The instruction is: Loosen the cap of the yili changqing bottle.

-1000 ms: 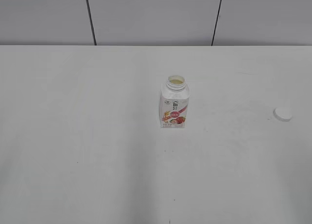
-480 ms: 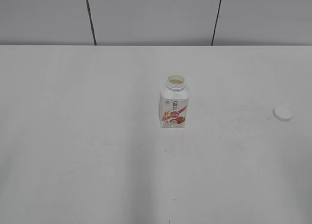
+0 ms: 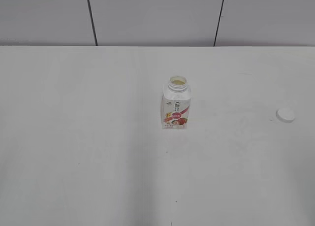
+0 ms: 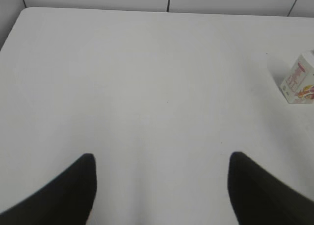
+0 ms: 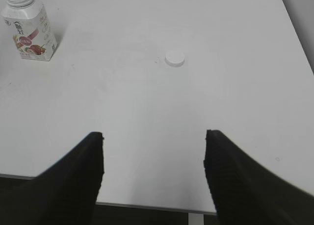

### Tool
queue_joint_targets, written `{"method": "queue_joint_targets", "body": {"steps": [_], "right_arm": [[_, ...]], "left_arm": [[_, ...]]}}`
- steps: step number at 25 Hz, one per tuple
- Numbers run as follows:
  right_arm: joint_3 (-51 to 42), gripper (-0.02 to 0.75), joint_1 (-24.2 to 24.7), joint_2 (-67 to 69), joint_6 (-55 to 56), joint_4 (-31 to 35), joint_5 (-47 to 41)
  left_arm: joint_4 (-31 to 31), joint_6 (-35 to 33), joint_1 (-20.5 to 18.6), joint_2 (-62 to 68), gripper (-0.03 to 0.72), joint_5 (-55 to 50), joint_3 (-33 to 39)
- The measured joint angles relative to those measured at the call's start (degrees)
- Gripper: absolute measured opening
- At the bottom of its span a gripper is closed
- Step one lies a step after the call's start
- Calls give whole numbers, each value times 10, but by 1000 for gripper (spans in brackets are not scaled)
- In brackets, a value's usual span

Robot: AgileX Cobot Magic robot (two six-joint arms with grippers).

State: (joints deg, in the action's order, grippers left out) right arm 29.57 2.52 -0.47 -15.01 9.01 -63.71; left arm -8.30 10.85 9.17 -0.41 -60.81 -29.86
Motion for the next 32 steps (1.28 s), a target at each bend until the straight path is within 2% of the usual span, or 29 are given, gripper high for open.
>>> {"method": "queue_joint_targets", "body": {"steps": [6, 16, 19, 24, 32], "right_arm": [[0, 512, 0, 0, 0, 0, 0], [0, 512, 0, 0, 0, 1, 0], [0, 512, 0, 0, 0, 2, 0], [0, 512, 0, 0, 0, 3, 0], [0, 512, 0, 0, 0, 4, 0]], "left_arm": [[0, 0, -64, 0, 510, 0, 0], [0, -4, -66, 0, 510, 0, 0], [9, -35, -66, 0, 510, 0, 0], [60, -108, -66, 0, 510, 0, 0], [73, -116, -66, 0, 510, 0, 0]]}}
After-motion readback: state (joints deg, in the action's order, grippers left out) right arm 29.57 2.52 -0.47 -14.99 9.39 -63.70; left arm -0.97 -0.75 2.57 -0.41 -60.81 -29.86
